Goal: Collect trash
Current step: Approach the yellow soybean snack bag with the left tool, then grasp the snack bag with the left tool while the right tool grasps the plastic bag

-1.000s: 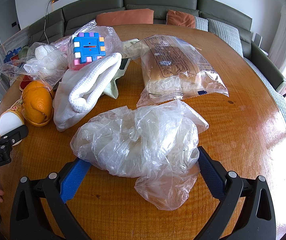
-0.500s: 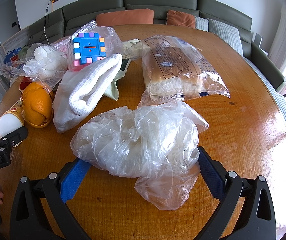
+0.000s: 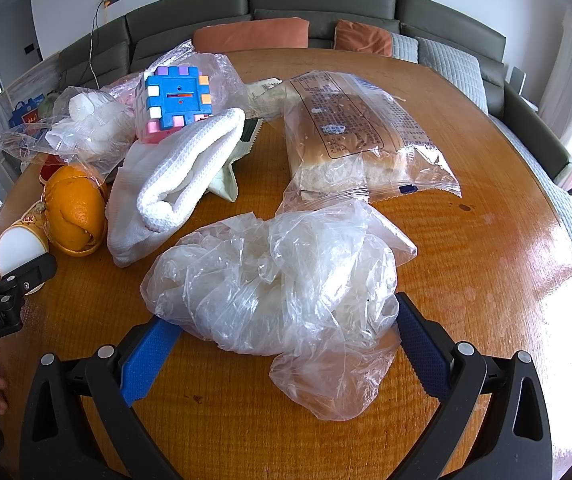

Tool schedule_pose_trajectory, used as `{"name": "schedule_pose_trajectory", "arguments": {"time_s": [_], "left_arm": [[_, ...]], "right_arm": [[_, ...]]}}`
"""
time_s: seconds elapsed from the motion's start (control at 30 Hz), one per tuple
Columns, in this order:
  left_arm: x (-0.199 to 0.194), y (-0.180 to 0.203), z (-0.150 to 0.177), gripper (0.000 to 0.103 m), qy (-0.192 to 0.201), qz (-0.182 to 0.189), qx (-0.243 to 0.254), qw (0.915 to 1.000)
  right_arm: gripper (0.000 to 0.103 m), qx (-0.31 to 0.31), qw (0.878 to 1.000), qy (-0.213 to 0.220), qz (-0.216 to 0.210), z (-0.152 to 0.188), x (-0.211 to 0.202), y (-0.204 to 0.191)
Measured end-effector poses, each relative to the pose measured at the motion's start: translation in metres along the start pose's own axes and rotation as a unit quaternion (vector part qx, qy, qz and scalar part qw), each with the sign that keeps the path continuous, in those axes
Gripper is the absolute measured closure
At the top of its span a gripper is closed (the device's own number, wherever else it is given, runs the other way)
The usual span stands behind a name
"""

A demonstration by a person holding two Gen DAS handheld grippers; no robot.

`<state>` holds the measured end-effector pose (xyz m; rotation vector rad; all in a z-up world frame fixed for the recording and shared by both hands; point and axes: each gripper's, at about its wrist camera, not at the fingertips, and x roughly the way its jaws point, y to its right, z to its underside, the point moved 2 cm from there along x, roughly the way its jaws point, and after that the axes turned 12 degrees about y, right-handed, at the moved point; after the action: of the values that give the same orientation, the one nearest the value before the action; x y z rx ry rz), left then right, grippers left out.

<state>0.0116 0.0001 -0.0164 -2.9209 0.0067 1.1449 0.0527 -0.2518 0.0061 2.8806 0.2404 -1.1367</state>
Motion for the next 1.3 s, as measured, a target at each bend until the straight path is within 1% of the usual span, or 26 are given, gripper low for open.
{"name": "schedule_pose_trajectory", "arguments": {"time_s": [0.83,0.97,1.0,1.07,1.23,1.3], "left_arm": [[0.000,0.000,0.000,0.006,0.000,0.000,0.001,1.0000],[-0.002,-0.001,0.000,0.006,-0.012,0.012,0.010,0.9998],[-0.001,-0.001,-0.001,0.006,-0.017,0.016,0.012,0.9997],[-0.008,-0.005,0.002,0.006,-0.019,0.022,0.002,0.9996],[-0.025,-0.026,-0.007,0.006,-0.022,0.032,-0.036,0.9986],[-0.024,-0.034,-0.008,0.006,-0.028,0.033,-0.051,0.9978]], "right_arm": [[0.002,0.000,1.000,0.000,0.000,-0.002,0.000,0.000],[0.002,0.008,1.000,-0.006,-0.010,-0.005,0.000,0.004],[0.002,0.018,1.000,-0.011,-0.020,-0.005,-0.005,0.006],[0.002,0.014,1.000,-0.007,-0.022,-0.009,-0.014,0.003],[0.002,-0.014,1.000,-0.005,-0.021,-0.020,-0.039,0.000],[0.002,-0.011,1.000,-0.002,-0.025,-0.024,-0.048,0.001]]}}
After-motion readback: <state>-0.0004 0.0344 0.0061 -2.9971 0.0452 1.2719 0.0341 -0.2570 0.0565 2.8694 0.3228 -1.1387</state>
